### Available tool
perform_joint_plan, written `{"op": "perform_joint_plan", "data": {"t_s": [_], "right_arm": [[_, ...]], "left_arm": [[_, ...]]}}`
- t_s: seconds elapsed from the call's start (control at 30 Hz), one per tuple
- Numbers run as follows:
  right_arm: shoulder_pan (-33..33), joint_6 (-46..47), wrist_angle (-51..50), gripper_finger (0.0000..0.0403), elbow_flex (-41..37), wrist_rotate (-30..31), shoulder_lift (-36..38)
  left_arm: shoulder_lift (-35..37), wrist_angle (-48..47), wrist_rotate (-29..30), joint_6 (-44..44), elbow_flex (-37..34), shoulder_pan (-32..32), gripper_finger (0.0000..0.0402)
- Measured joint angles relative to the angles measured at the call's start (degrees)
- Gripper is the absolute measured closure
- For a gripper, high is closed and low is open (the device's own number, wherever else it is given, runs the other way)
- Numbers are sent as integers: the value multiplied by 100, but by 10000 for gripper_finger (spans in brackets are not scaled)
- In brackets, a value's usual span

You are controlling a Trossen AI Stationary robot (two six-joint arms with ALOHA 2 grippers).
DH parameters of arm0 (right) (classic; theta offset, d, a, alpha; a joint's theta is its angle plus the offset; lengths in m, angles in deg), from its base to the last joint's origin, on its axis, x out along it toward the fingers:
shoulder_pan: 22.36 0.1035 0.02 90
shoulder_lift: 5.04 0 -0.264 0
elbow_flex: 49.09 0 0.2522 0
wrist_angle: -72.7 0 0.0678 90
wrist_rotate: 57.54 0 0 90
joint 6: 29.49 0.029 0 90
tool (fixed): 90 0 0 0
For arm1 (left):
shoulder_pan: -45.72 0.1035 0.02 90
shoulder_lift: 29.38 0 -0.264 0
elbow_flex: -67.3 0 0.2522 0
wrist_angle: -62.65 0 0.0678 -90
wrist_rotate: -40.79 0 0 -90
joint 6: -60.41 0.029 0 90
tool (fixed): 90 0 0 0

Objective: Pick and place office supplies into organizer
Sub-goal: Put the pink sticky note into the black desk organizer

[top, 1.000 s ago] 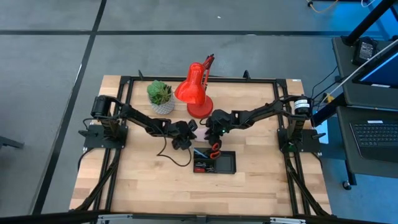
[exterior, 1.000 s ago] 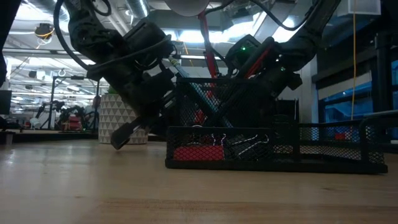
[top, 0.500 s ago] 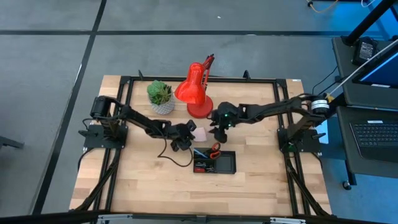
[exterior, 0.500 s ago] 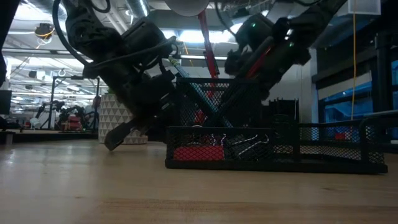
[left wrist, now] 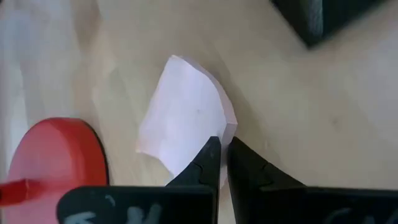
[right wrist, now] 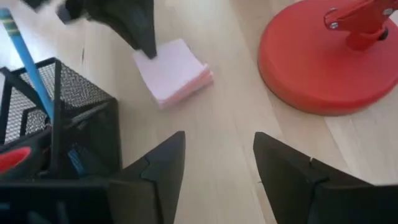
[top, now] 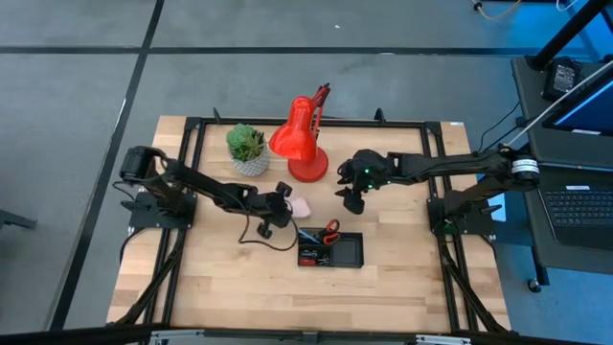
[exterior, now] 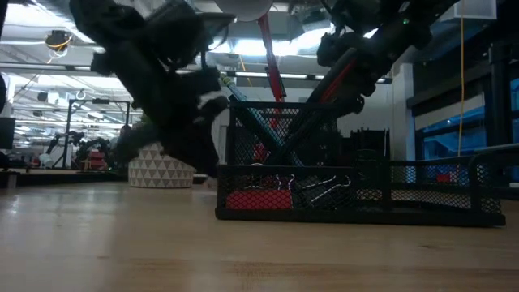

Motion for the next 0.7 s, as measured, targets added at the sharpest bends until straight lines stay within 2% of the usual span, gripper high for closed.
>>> {"op": "perform_joint_plan", "data": {"t_s": [0.13, 0.37, 0.57, 0.7], "right_arm": [[2, -269, -262, 210, 0, 0, 62], [4, -281, -510, 210, -24, -2, 16], [9, -462, -575, 210, -350, -12, 53], [11, -387, -391, 210, -885, -20, 391]], "left_arm": [[578, -468, -74, -785, -2, -46, 395], [2007, -1354, -198, -2115, 0, -81, 395], [3035, -1337, -835, -2736, 0, -90, 394], [3489, -1007, -951, -2806, 0, -216, 394]]}}
